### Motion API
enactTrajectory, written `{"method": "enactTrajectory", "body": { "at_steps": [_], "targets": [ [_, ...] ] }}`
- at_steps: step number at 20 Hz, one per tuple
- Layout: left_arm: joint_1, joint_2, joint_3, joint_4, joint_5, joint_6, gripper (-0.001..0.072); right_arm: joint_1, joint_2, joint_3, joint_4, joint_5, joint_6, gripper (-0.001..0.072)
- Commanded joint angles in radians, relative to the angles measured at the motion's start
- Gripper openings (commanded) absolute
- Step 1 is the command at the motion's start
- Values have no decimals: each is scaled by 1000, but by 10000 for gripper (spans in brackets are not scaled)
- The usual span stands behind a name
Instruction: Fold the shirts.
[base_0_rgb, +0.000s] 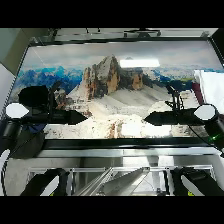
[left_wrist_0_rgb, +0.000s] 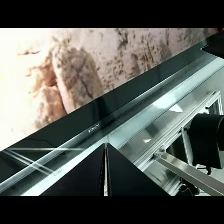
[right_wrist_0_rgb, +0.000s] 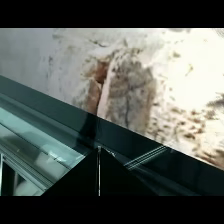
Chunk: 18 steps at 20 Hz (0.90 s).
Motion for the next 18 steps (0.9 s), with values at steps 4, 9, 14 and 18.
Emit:
{"method": "enactTrajectory", "body": {
  "at_steps": [4, 9, 14, 18],
  "targets": [
    [-1, 1, 0, 0, 0, 0, 17, 1, 1, 0, 0, 0, 0, 22],
    [-1, 1, 0, 0, 0, 0, 17, 1, 1, 0, 0, 0, 0, 21],
    [-1, 1, 0, 0, 29, 0, 17, 1, 1, 0, 13, -5, 0, 21],
    [-1, 1, 0, 0, 68, 0, 17, 1, 0, 0, 21, -8, 0, 21]
  ]
}}
